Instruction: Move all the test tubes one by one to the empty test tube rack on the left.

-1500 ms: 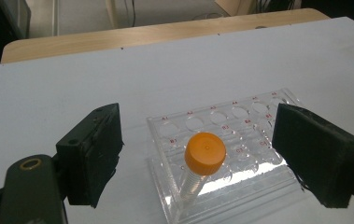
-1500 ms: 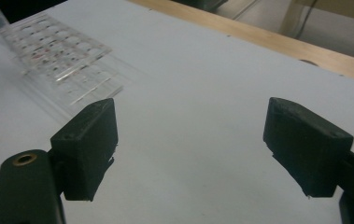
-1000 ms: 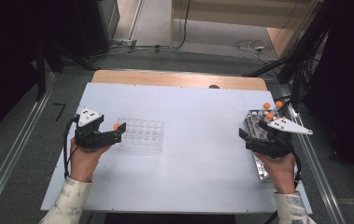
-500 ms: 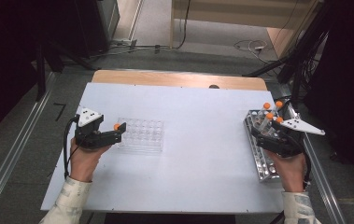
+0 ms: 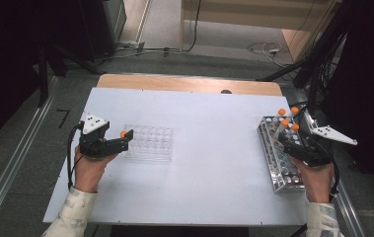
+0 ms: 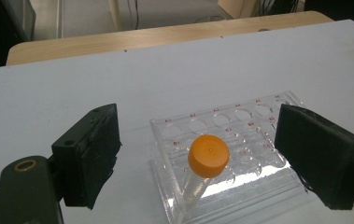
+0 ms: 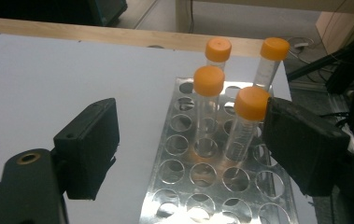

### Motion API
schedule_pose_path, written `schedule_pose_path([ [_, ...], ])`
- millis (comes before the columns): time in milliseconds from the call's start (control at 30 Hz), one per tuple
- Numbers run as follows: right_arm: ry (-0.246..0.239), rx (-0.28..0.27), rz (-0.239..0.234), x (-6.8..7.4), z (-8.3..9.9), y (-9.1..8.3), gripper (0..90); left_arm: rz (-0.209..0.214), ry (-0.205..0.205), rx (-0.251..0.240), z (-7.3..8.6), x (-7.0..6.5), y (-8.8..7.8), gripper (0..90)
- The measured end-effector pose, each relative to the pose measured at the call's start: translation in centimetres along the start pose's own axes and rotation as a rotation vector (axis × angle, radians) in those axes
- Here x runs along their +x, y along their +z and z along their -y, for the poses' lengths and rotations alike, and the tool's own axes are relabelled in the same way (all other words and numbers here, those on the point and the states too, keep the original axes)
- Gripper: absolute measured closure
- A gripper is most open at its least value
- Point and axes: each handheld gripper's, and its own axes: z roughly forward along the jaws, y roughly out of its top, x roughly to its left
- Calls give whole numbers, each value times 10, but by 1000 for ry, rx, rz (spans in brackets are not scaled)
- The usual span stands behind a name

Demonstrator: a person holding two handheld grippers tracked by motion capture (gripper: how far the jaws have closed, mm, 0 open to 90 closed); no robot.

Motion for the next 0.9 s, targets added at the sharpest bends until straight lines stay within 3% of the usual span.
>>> schedule_pose_path([
  [467,33,17,53,-18,11,9,243,5,4,5,0,-2,1,146],
  [567,28,27,61,-20,11,12,308,8,4,6,1,-2,2,147],
  [600,32,41,50,-21,11,14,371,8,8,8,1,-2,2,147],
  [900,32,95,87,-22,10,28,503,8,3,4,0,-2,1,149],
])
